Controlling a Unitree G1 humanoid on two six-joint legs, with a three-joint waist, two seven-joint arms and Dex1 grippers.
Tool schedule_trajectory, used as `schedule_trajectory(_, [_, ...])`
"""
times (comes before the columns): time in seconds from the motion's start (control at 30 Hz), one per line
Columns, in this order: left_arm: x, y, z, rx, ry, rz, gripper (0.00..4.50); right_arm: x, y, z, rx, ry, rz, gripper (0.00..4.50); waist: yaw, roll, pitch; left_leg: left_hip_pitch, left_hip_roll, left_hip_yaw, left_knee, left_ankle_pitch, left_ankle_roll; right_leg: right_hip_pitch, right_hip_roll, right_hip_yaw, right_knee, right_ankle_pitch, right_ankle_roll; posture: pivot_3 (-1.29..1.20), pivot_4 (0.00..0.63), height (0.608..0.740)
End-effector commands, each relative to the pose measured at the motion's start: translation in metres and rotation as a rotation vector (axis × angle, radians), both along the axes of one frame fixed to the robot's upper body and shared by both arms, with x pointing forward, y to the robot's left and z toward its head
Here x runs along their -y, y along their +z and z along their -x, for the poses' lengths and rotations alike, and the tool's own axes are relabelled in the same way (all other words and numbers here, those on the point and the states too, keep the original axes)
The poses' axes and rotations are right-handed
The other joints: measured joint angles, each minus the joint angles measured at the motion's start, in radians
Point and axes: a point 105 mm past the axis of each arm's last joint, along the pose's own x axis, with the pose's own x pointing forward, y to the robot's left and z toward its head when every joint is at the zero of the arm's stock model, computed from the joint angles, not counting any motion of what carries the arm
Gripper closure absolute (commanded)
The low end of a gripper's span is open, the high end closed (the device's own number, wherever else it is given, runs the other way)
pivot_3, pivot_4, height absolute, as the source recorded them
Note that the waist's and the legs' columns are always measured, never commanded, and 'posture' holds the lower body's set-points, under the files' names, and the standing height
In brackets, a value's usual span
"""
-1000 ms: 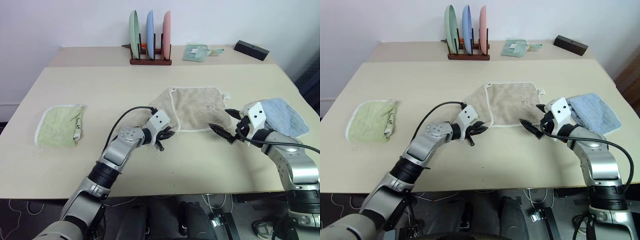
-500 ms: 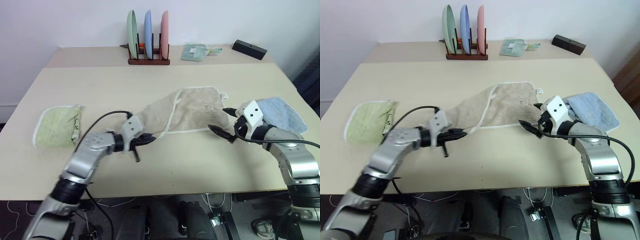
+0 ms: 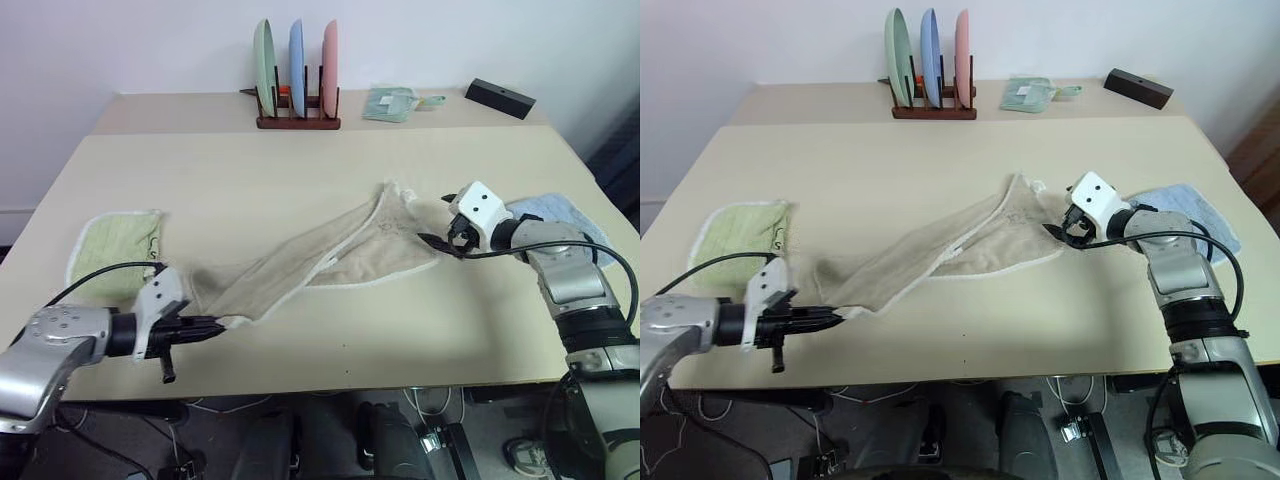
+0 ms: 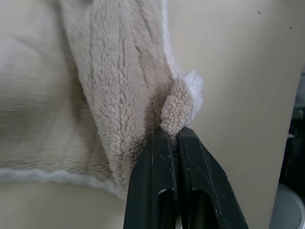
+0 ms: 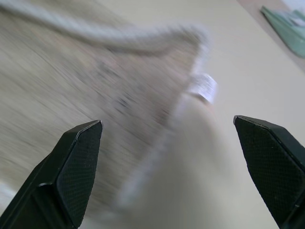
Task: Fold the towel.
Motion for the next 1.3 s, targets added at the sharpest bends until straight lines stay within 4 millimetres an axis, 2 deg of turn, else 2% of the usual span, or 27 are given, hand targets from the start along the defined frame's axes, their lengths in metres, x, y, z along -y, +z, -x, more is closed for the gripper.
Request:
schedule_trajectory(0.03, [-0.006,0.009,0.006,0.032,-0.005,-0.04,4.46,-0.002,0.024,-0.014,0.185,0.033,0.127,0.0,-0.01,0.0,0.0,0.0,0.0,0.0,0.0,0.0,0.0,0.0,0.0,0.0,0.0,0.0,0.0,0.0,0.15,0.737])
schedule_trajectory(0.13, [0.007,0.01,0.004,0.052,-0.032,-0.021,4.46,-0.028,0.02,-0.018,0.183,0.143,0.147,0.0,-0.017,0.0,0.0,0.0,0.0,0.0,-0.001,0.002,-0.004,0.0,0.0,0.0,0.0,0.0,0.0,0.0,0.15,0.737])
schedule_trajectory(0.23, [0.016,0.012,0.003,0.056,-0.053,0.003,4.46,-0.036,0.016,-0.021,0.173,0.183,0.157,0.0,-0.017,0.0,0.0,0.0,0.001,0.0,-0.001,0.003,-0.005,0.0,0.001,0.0,0.0,0.001,0.001,0.0,0.15,0.737])
schedule_trajectory(0.33, [0.048,0.007,0.008,0.05,-0.162,0.029,4.46,-0.058,0.004,-0.028,0.195,0.263,0.305,0.0,-0.016,0.001,0.001,0.0,0.0,0.0,-0.001,0.003,-0.005,0.0,0.0,0.0,0.0,0.001,0.002,0.0,0.15,0.737])
schedule_trajectory(0.47, [0.054,0.005,0.004,0.058,-0.157,0.039,4.46,-0.059,-0.005,-0.044,0.002,0.105,0.033,0.0,-0.019,0.0,0.001,0.0,0.0,0.0,-0.001,0.003,-0.006,0.0,0.0,0.001,0.001,0.001,0.001,0.0,0.15,0.737])
schedule_trajectory(0.57, [0.054,0.005,0.003,0.058,-0.156,0.037,4.46,-0.058,-0.015,-0.044,-0.139,0.053,-0.099,0.0,-0.014,0.001,0.001,0.0,0.001,-0.001,-0.002,0.004,-0.007,0.0,0.001,0.0,0.001,0.001,0.002,0.0,0.15,0.737])
schedule_trajectory(0.73, [0.055,0.005,0.002,0.064,-0.152,0.039,4.46,-0.045,-0.034,-0.042,-0.397,-0.135,-0.327,0.0,-0.014,0.001,0.001,0.0,0.001,-0.001,-0.001,0.004,-0.007,0.0,0.0,0.001,0.001,0.001,0.0,0.0,0.15,0.737])
schedule_trajectory(0.83, [0.057,0.003,0.001,0.065,-0.152,0.043,4.5,-0.037,-0.043,-0.036,-0.439,-0.159,-0.308,0.77,-0.013,0.001,0.0,0.0,0.001,-0.001,-0.001,0.004,-0.007,0.0,-0.001,0.0,0.001,0.001,0.0,0.0,0.15,0.737])
schedule_trajectory(1.0, [0.06,0.002,-0.001,0.072,-0.158,0.047,4.5,-0.028,-0.048,-0.021,-0.491,-0.169,-0.325,3.15,-0.008,0.001,0.0,0.001,0.0,-0.003,-0.001,0.003,-0.006,0.001,-0.001,0.0,0.001,0.001,0.0,0.0,0.15,0.737])
schedule_trajectory(1.03, [0.06,0.003,-0.002,0.076,-0.159,0.047,4.5,-0.026,-0.047,-0.018,-0.493,-0.167,-0.327,3.75,-0.005,0.001,0.0,0.001,-0.001,-0.003,-0.001,0.003,-0.007,0.001,-0.002,0.0,0.001,0.001,0.0,0.0,0.15,0.737])
schedule_trajectory(1.1, [0.061,0.003,-0.003,0.082,-0.158,0.048,4.5,-0.023,-0.043,-0.009,-0.496,-0.157,-0.335,4.42,0.003,0.001,0.0,0.001,-0.001,-0.004,-0.001,0.003,-0.006,0.002,-0.002,0.0,0.001,0.001,0.0,0.0,0.15,0.737])
schedule_trajectory(1.2, [0.058,0.004,-0.004,0.086,-0.151,0.044,4.5,-0.009,-0.036,0.024,-0.5,-0.091,-0.28,4.42,0.016,0.001,0.0,0.0,-0.002,-0.004,-0.001,0.003,-0.006,0.001,-0.002,0.0,0.0,0.001,0.0,0.0,0.15,0.737])
schedule_trajectory(1.3, [0.053,0.003,-0.003,0.087,-0.144,0.038,4.5,0.011,-0.035,0.068,-0.522,-0.05,-0.185,4.42,0.024,0.002,0.0,-0.002,-0.002,-0.006,-0.001,0.001,-0.003,0.001,-0.002,0.0,-0.001,0.001,0.001,0.0,0.15,0.737])
